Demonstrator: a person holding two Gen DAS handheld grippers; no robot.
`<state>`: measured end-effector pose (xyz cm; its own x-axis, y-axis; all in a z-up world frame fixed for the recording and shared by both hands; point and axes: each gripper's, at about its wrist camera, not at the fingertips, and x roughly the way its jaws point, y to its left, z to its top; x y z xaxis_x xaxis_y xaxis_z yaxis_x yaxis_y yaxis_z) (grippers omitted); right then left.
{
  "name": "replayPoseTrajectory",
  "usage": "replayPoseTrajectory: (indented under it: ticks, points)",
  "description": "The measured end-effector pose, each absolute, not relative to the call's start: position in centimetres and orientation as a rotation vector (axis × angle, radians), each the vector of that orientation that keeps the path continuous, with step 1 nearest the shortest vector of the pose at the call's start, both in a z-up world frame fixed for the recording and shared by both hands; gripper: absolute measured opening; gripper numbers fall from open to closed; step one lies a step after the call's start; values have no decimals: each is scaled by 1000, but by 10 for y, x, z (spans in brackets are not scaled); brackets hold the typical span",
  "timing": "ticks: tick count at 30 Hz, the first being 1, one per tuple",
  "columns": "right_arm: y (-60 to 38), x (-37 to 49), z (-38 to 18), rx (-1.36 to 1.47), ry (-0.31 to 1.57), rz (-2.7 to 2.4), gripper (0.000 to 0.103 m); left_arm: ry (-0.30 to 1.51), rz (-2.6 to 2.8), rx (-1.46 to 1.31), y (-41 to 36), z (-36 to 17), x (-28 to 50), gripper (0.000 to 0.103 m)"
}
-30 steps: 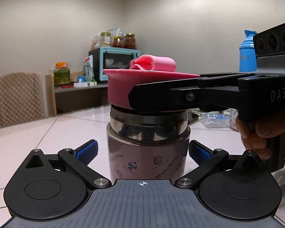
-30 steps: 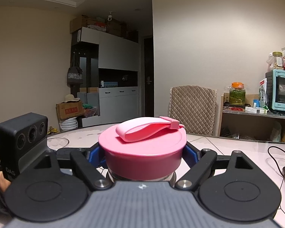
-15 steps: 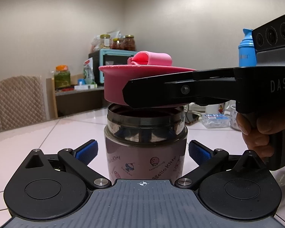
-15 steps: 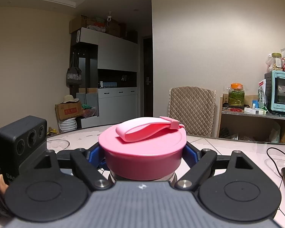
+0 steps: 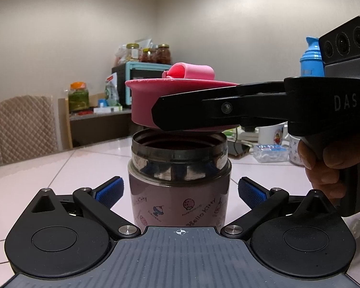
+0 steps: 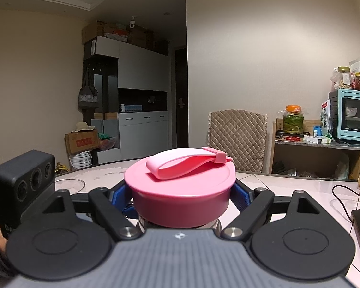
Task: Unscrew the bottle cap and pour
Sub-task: 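Lift the pink lid up away from the jar with the right gripper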
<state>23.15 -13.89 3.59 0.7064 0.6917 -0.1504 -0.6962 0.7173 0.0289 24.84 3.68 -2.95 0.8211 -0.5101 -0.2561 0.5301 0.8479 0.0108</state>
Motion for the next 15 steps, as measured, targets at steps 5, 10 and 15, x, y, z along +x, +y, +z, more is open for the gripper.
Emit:
replayPoseTrajectory:
  ticks: [5, 10, 15]
  points:
    - [-139, 231, 36, -27, 156, 760, 85, 252, -552, 81, 36, -28, 248, 103]
    - [-139, 231, 37, -20, 157, 755, 85, 253, -543, 84, 34, -26, 245, 103]
    - [-140, 229, 40, -12, 151, 751, 85, 261, -525, 89, 33, -24, 239, 103]
